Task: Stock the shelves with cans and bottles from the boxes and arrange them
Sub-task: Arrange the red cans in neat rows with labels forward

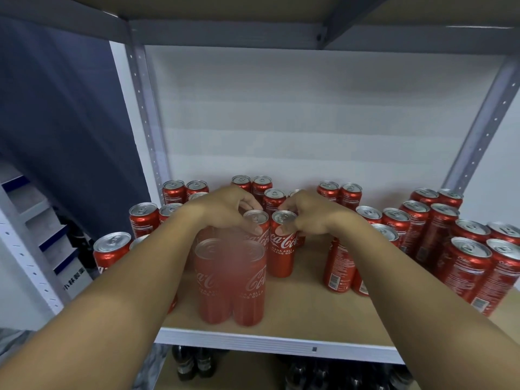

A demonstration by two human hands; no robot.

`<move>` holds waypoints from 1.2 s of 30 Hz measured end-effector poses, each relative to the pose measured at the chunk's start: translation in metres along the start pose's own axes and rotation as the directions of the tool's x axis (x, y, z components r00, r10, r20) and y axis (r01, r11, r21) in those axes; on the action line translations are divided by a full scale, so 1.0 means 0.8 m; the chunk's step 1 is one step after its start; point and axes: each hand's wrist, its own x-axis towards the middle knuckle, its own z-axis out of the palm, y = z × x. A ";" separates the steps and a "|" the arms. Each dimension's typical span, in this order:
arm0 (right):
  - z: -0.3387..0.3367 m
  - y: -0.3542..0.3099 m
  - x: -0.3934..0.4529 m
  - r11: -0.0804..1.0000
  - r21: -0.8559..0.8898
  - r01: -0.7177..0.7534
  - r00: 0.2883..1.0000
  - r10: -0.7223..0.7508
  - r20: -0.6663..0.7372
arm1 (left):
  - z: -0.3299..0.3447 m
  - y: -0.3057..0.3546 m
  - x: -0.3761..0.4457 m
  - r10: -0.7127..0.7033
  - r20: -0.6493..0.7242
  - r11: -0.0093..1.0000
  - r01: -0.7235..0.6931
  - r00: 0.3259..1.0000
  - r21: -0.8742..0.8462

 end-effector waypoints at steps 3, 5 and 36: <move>-0.004 -0.004 -0.011 0.999 -0.028 -0.027 1.000 0.027 0.011 | 0.004 0.004 0.000 0.005 0.013 1.000 -0.005 1.000 0.011; -0.007 -0.006 -0.019 0.998 -0.030 -0.054 0.998 0.055 0.027 | 0.006 0.010 0.000 0.012 0.035 1.000 -0.013 0.999 0.019; -0.031 0.038 -0.146 0.953 0.243 -0.181 0.983 0.179 0.031 | 0.071 0.108 -0.027 0.105 0.225 0.991 -0.122 0.969 0.061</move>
